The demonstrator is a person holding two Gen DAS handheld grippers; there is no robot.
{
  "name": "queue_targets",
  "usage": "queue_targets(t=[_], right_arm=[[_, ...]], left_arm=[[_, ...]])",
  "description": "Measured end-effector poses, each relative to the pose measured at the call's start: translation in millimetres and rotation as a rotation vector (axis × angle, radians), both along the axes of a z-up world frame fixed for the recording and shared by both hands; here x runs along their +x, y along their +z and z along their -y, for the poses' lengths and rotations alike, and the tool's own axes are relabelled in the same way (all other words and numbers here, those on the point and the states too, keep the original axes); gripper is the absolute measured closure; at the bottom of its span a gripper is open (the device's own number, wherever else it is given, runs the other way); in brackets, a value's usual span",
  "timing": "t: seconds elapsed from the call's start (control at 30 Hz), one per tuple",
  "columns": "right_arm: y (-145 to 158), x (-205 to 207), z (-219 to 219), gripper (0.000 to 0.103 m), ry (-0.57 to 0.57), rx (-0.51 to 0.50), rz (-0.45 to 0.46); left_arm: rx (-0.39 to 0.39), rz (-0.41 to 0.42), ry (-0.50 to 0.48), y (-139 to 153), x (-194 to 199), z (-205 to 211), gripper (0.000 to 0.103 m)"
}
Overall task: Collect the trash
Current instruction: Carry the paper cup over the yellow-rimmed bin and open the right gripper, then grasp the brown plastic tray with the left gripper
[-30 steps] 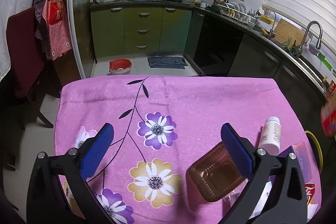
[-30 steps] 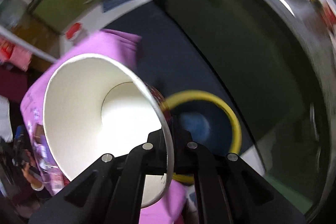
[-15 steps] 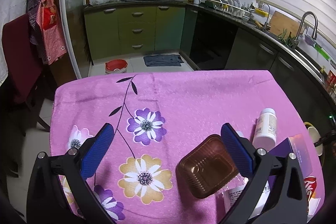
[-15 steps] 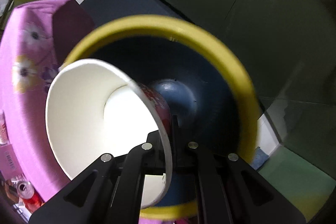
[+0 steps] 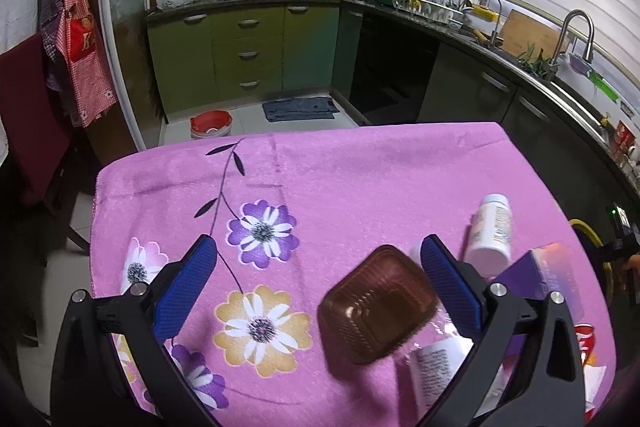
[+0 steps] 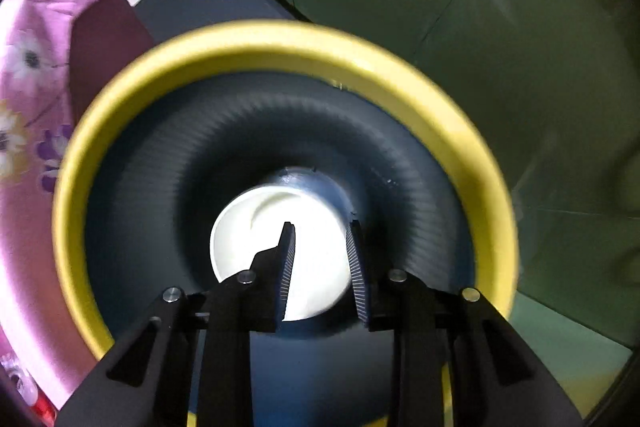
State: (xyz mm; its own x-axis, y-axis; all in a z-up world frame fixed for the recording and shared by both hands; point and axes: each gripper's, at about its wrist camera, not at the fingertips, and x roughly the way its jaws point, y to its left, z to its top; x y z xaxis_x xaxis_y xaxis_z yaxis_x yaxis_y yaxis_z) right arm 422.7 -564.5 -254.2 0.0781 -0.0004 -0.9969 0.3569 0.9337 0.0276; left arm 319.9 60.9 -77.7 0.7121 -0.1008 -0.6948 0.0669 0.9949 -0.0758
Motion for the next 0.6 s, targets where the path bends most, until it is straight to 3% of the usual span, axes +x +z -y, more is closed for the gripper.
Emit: queue_targets(t=[0.23, 0.43, 0.6], right_arm=[[24.7, -23.3, -17.1, 0.069, 0.058, 0.039, 0.075], [38.3, -37.5, -30.9, 0.069, 0.102, 0.056, 0.092], [42.3, -56.7, -42.7, 0.069, 0.113, 0.065, 0.096]], left_arm=[[0.021, -0.046, -0.061, 7.5, -2.2, 11.1, 0.006], [-0.04, -0.17, -0.174, -11.1, 8.4, 14.5, 0.006], [-0.06, -0.185, -0.236, -11.8, 2.9, 15.3, 0.012]])
